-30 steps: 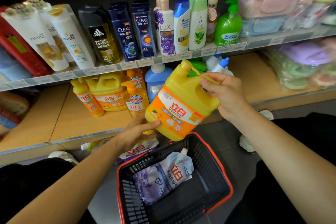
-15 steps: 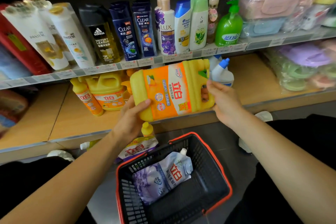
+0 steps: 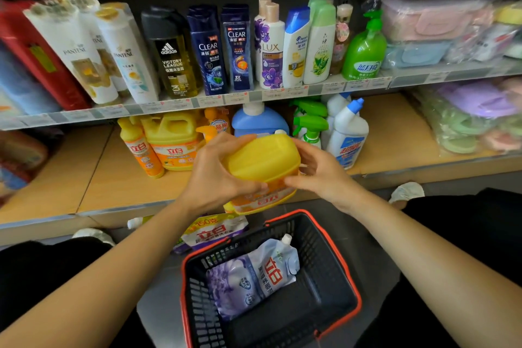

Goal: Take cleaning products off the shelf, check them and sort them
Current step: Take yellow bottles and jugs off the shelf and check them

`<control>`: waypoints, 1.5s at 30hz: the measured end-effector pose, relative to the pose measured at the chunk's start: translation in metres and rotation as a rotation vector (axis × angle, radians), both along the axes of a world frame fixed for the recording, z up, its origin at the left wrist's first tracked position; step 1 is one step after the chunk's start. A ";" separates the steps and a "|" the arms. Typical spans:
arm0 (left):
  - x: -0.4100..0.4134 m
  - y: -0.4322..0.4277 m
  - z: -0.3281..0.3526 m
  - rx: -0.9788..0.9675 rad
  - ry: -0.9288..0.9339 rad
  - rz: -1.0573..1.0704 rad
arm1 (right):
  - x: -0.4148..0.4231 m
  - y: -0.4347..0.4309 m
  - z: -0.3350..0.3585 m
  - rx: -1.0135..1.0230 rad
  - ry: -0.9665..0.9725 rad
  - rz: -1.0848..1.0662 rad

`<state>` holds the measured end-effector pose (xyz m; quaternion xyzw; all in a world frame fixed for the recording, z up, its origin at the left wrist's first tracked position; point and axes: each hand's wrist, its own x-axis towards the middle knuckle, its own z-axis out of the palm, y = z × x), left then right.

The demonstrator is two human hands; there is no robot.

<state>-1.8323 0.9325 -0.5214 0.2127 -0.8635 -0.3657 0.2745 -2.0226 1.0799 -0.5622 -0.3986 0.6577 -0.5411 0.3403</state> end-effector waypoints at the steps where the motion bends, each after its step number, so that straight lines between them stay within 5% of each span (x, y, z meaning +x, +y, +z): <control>1: 0.002 0.001 0.000 -0.003 -0.017 -0.014 | 0.002 0.000 0.001 0.004 0.038 0.077; 4: 0.007 0.001 0.001 -0.003 -0.020 -0.086 | 0.002 0.000 0.003 0.004 0.111 0.108; 12: 0.010 -0.001 0.013 0.107 -0.010 -0.187 | 0.009 0.002 0.016 -0.170 -0.051 0.116; 27: 0.007 0.014 0.010 -0.328 0.099 -0.389 | 0.031 -0.004 0.014 -0.100 0.228 0.067; 33: 0.013 0.004 -0.003 -0.488 0.251 -0.311 | 0.028 -0.002 0.018 -0.125 0.167 -0.023; 41: 0.017 -0.009 -0.013 -0.475 0.135 -0.109 | 0.021 0.000 0.024 -0.144 0.089 -0.088; 45: 0.017 -0.010 -0.015 -0.298 0.027 -0.058 | 0.019 0.003 0.024 -0.156 0.075 -0.086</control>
